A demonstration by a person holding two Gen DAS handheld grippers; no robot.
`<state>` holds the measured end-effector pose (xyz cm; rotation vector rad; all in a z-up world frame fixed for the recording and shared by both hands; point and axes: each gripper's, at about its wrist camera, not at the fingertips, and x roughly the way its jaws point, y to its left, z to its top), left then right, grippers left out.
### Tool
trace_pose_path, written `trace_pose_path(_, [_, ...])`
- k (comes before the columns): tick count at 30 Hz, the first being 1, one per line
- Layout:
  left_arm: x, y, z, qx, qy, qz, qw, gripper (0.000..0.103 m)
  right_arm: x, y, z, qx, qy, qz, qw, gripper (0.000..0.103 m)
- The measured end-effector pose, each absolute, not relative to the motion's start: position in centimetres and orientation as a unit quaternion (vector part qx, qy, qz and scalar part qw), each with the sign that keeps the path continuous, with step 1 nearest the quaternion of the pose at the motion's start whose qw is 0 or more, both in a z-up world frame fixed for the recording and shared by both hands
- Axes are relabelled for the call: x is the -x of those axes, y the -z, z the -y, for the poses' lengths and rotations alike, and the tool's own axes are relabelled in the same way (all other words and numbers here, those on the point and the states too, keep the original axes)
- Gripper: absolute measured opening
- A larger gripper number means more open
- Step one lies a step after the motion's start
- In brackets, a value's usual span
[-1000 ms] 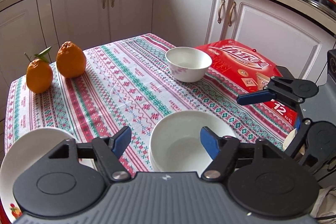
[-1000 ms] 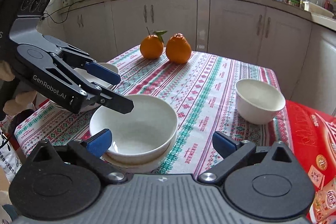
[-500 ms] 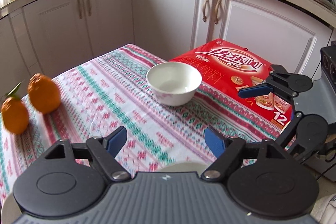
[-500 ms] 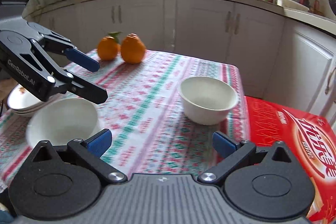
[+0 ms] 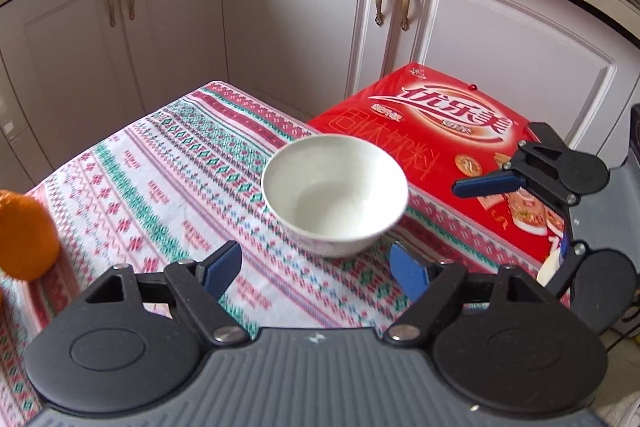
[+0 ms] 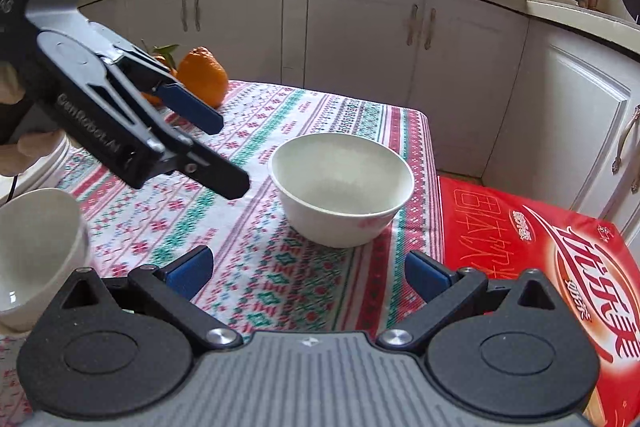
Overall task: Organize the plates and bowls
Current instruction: 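Move the left gripper to the last white bowl and grasp its rim, then carry the held bowl with the left gripper toward the bowl stack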
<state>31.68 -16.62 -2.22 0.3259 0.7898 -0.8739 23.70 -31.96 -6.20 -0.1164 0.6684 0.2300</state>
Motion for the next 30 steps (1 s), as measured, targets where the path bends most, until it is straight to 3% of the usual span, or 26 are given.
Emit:
trace_pose_path(17, [-36.7, 4.5, 20.7, -0.162, 0.424, -0.386, 0.803, 0.077, -28.2, 7.6, 32.6, 0.072, -0.127, -0.324, 0.935, 0.103])
trace_pose_path(26, [-37.9, 4.9, 21.9, -0.161, 0.436, -0.396, 0.792, 0.062, -29.3, 7.9, 33.0, 0.070, -0.125, -0.325, 0.935, 0.101])
trace_pose_path(30, [-38.1, 5.1, 22.3, -0.163, 0.438, -0.398, 0.789, 0.059, -29.7, 7.9, 33.2, 0.066, -0.126, -0.325, 0.935, 0.095])
